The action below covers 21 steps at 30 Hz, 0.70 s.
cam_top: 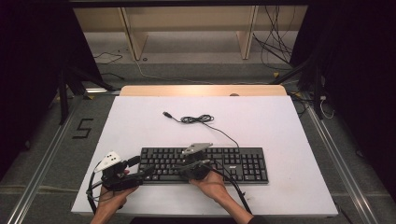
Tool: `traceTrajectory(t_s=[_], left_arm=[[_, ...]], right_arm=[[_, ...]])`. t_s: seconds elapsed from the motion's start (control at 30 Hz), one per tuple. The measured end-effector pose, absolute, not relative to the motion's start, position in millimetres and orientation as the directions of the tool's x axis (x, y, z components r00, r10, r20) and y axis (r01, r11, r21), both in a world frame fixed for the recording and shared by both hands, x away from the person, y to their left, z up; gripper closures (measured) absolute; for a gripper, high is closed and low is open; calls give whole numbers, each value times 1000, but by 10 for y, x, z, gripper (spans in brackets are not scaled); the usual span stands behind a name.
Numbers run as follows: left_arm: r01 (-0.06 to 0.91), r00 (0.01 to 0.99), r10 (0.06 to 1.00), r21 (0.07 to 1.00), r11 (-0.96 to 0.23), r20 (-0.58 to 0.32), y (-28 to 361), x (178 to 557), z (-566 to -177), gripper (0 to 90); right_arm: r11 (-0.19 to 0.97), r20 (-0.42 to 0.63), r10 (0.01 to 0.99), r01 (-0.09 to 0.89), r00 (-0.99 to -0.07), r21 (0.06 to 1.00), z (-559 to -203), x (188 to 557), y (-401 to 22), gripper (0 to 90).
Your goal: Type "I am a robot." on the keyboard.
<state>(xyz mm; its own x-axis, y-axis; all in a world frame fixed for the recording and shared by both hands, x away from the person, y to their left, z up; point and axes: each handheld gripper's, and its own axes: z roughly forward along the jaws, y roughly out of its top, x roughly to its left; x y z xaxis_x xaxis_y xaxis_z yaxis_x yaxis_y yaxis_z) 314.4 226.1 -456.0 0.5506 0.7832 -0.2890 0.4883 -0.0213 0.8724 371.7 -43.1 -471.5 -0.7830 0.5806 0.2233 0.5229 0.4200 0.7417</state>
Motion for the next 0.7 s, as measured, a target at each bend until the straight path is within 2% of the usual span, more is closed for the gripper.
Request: traceTrajectory(t_s=[0.33,0.5,0.7], left_arm=[[487,552,783,873,-24,-286,2257,3144,-4563,241],[487,553,783,873,-24,-286,2253,3144,-4565,241],[489,552,783,872,-25,-287,2250,3142,-4565,241]], right_arm=[[364,261,593,544,-761,756,-4616,3770,-579,569],[350,266,601,547,-754,760,-4589,3798,-638,497],[340,269,613,556,-743,759,-4561,3821,-705,459]])
